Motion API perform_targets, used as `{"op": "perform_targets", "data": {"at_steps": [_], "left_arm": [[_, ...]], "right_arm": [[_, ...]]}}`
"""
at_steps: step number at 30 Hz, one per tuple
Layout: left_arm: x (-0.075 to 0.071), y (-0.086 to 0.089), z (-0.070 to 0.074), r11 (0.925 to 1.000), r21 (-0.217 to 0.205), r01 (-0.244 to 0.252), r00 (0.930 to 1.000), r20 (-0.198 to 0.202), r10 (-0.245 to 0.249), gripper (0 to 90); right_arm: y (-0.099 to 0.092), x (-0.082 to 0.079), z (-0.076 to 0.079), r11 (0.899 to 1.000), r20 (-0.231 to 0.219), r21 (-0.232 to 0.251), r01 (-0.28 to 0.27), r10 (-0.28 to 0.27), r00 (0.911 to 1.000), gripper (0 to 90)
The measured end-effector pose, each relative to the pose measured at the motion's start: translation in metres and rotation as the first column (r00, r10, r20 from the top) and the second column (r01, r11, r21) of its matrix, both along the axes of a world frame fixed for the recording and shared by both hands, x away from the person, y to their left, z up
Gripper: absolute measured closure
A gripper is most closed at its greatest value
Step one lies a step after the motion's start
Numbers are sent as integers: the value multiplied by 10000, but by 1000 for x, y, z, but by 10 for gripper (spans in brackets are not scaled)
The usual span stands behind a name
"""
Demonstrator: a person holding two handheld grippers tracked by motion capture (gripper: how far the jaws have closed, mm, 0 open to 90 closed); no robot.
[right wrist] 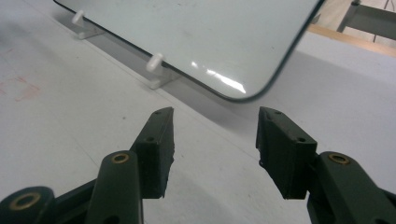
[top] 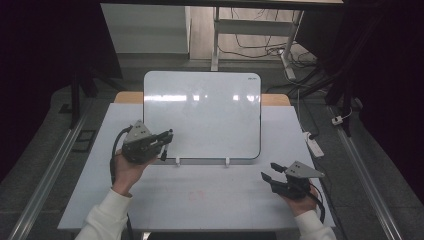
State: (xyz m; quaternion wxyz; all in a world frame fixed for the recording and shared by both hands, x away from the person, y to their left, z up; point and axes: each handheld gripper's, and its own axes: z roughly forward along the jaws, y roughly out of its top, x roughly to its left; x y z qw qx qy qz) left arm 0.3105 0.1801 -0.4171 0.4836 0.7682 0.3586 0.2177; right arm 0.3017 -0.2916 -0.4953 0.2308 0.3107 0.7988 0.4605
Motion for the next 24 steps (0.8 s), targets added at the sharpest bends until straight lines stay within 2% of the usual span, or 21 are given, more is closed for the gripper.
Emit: {"op": "perform_targets", "data": {"at_steps": [7,12,13,14,15,16,17,18,19,21,22,23,24], "left_arm": [[9,9,0,9989,205,-416,9985,-336,422,813],[33,15,0,9945,470,-932,9933,-644,961,812],[33,15,0,9945,470,-932,9933,-644,961,812],[42,16,-1,9910,654,-1169,9900,-720,1215,812],[42,16,-1,9910,654,-1169,9900,-720,1215,812],[51,17,-4,9884,800,-1288,9868,-885,1358,811],[51,17,-4,9884,800,-1288,9868,-885,1358,811],[59,16,-7,9826,1101,-1495,9821,-984,1604,811],[62,16,-8,9794,1283,-1560,9796,-1068,1700,811],[66,16,-10,9781,1356,-1578,9775,-1191,1742,810],[72,16,-13,9750,1496,-1640,9737,-1337,1843,810],[72,16,-13,9750,1496,-1640,9737,-1337,1843,810],[76,15,-16,9721,1651,-1667,9696,-1516,1920,810]], "right_arm": [[-5,0,-2,9999,-52,-71,93,-93,9999,469],[-5,2,-3,9999,-91,-135,106,-108,9999,467],[-5,2,-3,9998,-67,-175,110,-111,9999,467],[-4,2,-3,9997,-50,-200,101,-102,9999,466],[-4,2,-4,9997,-70,-225,92,-93,9999,466],[-4,2,-4,9997,-97,-245,81,-83,9999,466],[-4,2,-4,9997,-97,-245,81,-83,9999,466],[-3,2,-4,9995,-77,-309,73,-76,9999,466],[-3,2,-4,9994,-69,-328,70,-72,10000,465],[-3,2,-4,9995,-79,-323,67,-69,9999,465],[-3,2,-4,9995,-120,-308,95,-98,9999,464],[-3,2,-4,9995,-119,-304,95,-99,9999,462],[-3,3,-4,9995,-136,-311,104,-108,9998,461]]}}
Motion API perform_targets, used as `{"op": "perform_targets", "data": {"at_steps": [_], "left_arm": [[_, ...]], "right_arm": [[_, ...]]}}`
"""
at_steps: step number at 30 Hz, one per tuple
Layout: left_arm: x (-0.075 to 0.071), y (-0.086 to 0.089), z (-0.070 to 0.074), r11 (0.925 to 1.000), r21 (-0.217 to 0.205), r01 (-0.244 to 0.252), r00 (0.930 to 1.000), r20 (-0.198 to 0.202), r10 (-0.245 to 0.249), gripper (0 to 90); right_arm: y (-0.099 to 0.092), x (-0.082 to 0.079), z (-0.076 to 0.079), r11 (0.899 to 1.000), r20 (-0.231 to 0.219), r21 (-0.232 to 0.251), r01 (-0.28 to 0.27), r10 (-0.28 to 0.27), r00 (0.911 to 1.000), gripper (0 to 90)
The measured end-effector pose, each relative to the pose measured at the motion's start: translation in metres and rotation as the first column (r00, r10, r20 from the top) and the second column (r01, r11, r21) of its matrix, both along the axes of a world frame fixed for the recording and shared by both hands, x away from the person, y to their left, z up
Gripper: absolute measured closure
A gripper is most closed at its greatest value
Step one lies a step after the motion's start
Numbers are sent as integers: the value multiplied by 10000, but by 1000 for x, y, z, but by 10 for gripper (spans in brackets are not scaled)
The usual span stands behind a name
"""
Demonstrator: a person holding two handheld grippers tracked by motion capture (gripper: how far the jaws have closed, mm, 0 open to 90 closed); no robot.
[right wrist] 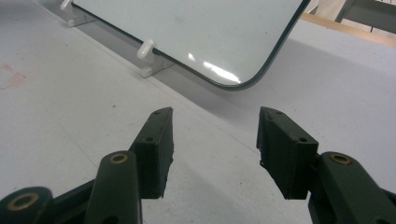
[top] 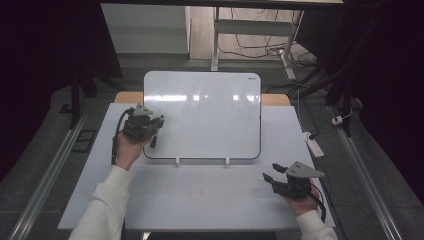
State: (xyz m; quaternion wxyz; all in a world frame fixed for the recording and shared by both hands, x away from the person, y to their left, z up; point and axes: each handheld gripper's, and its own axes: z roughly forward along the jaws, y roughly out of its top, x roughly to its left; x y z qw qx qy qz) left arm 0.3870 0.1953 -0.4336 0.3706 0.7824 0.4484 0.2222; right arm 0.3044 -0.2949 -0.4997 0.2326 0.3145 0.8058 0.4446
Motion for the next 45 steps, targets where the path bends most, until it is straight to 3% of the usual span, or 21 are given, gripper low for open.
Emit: {"op": "perform_targets", "data": {"at_steps": [5,10,19,23,27,30,32,33,34,35,40,45], "left_arm": [[7,-6,-6,9991,420,-44,9997,-225,54,806],[10,-14,-10,9962,865,-37,9998,-177,53,800],[12,-15,-12,9941,1070,-154,9999,-21,158,786],[12,-15,-14,9926,1179,-277,9996,13,278,742],[8,-14,-12,9934,1110,-273,9995,205,252,624],[0,-10,-7,9965,813,-199,9986,498,159,581],[-11,-5,-3,9997,236,10,9974,715,-27,515],[-11,-5,-3,9997,236,10,9974,715,-27,494],[-21,-1,-2,9997,-188,157,9963,848,-141,475],[-21,-1,-2,9997,-188,157,9963,848,-141,455],[-54,11,-5,9906,-1175,702,9937,951,-591,397],[-75,16,-11,9846,-1438,997,9923,874,-877,365]], "right_arm": [[0,1,-1,10000,-42,-42,16,-17,10000,460],[0,2,-2,10000,-95,-17,-10,10,10000,460],[0,1,-2,10000,-157,-28,-60,60,9999,457],[1,1,-2,9999,-176,-39,-105,104,9998,454],[0,2,-2,10000,-202,-6,-74,74,9998,449],[-1,2,-2,10000,-200,33,-60,61,9998,448],[-3,3,-2,9998,-221,121,-143,145,9997,437],[-3,3,-2,9998,-221,121,-143,145,9997,437],[-3,3,-2,9994,-189,208,-294,298,9994,428],[-3,3,-2,9992,-163,213,-345,348,9993,426],[-6,3,-1,9983,-83,302,-505,507,9987,419],[-9,4,-1,9979,-119,329,-561,565,9983,419]]}}
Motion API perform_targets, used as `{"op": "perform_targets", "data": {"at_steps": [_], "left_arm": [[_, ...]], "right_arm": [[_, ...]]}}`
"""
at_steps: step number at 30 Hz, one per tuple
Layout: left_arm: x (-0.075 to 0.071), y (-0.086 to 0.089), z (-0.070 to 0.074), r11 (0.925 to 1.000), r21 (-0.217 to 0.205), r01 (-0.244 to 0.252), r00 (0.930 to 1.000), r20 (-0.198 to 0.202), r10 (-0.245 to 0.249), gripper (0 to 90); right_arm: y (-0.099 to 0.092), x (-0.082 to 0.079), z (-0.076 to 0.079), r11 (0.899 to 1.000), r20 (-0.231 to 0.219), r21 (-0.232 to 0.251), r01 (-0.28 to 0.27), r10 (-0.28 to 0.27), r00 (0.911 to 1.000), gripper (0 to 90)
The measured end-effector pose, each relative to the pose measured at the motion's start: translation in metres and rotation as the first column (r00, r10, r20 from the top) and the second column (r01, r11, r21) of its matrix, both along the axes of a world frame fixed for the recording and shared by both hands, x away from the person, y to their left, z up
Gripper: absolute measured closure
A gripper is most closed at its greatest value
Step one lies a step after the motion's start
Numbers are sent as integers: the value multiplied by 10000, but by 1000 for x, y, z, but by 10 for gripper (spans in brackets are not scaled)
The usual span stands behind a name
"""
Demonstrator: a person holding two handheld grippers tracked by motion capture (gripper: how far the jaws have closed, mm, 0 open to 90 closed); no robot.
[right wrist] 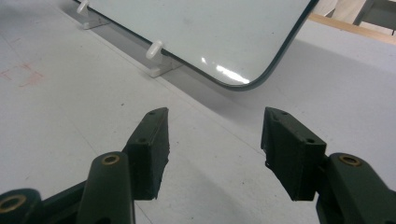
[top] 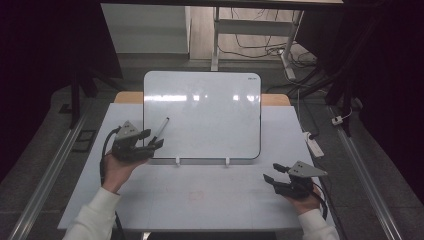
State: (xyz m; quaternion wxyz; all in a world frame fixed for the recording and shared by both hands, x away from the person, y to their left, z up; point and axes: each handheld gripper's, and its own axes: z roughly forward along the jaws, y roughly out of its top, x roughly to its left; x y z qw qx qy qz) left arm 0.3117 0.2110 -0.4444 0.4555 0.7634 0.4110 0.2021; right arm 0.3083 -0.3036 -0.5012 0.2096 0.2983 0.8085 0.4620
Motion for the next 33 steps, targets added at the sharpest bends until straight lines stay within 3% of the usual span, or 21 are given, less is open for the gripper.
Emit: {"op": "perform_targets", "data": {"at_steps": [6,9,15,18,21,30,33], "left_arm": [[-27,4,-18,9968,-388,704,9964,-453,-721,339],[-33,4,-28,9954,-427,862,9932,-743,-892,335],[-47,4,-47,9947,32,1027,9901,-964,-1019,327],[-49,7,-55,9951,-208,969,9894,-1062,-986,329],[-52,9,-62,9956,-138,923,9879,-1243,-933,329],[-55,4,-67,9949,348,943,9886,-1211,-894,330],[-55,4,-66,9949,331,949,9890,-1170,-904,330]], "right_arm": [[-7,1,0,9999,58,-77,86,-85,9999,415],[-11,1,-3,9997,9,-221,125,-125,9999,416],[-18,2,-6,9994,-108,-283,191,-194,9998,416],[-20,2,-7,9991,-163,-402,143,-150,9998,416],[-21,3,-9,9986,-182,-498,152,-161,9997,416],[-20,3,-8,9984,-71,-549,93,-97,9999,415],[-19,3,-8,9982,-13,-593,60,-61,10000,415]]}}
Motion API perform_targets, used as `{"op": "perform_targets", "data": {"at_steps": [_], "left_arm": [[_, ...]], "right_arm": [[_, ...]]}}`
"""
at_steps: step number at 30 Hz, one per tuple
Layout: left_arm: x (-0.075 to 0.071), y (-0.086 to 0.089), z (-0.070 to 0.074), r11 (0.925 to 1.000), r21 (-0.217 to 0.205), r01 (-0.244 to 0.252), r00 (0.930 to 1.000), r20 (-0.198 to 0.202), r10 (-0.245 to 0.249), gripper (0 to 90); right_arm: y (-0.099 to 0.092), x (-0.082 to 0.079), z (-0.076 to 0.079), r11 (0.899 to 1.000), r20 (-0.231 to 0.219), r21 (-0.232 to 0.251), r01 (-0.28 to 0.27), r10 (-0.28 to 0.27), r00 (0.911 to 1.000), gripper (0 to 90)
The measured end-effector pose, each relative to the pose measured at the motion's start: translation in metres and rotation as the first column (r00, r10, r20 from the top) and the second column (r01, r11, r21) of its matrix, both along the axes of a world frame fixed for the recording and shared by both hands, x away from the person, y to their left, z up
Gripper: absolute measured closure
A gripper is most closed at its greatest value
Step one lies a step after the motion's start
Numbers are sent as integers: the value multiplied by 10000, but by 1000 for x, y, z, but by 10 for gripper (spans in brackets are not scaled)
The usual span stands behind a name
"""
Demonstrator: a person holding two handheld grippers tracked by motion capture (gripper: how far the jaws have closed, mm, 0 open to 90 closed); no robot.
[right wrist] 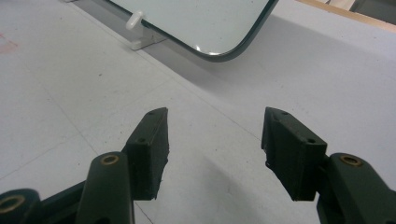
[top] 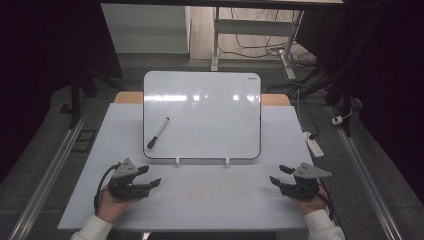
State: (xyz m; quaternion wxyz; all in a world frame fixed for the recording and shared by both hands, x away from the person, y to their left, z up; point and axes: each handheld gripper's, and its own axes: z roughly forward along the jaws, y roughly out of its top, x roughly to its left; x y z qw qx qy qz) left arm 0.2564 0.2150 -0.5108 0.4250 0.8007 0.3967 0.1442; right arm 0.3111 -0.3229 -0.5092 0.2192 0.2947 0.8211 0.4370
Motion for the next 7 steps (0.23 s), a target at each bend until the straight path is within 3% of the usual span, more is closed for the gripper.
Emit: {"op": "perform_targets", "data": {"at_steps": [7], "left_arm": [[1,2,-1,10000,-33,-58,10000,-4,58,330]], "right_arm": [[2,-1,1,10000,36,-40,-53,53,10000,409]]}}
